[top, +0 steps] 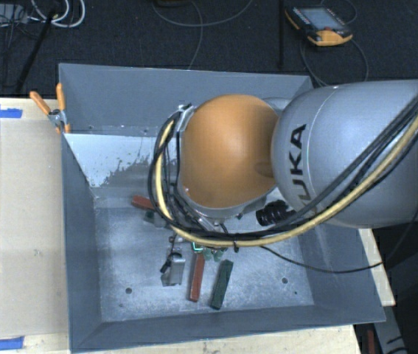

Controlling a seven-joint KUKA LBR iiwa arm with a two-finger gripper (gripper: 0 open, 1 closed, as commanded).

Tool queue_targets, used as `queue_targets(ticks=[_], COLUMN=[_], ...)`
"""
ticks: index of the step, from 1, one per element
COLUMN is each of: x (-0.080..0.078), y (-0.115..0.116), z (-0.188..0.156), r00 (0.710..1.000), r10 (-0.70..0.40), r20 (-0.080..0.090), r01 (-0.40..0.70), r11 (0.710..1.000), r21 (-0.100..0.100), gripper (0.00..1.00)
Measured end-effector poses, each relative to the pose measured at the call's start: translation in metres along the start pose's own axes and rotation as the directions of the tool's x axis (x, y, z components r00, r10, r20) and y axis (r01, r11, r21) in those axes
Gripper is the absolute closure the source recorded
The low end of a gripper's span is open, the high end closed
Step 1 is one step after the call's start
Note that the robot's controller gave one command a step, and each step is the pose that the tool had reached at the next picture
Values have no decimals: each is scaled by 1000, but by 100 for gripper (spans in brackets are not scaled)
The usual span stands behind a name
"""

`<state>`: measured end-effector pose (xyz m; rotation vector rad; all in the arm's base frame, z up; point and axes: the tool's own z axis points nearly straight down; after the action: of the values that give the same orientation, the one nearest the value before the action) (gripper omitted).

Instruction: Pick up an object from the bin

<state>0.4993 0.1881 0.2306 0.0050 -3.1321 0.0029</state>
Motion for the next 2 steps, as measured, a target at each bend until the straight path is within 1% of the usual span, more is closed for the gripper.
queue_targets(ticks=[1, 2], x=[-26, -49], y=[-60, -164], z=[93, 132], r00=[996, 912], r10=[-84, -410], r20=[1, 6], r01=[84, 410], r11=[996, 912], r21=[3, 3], gripper=[0, 0])
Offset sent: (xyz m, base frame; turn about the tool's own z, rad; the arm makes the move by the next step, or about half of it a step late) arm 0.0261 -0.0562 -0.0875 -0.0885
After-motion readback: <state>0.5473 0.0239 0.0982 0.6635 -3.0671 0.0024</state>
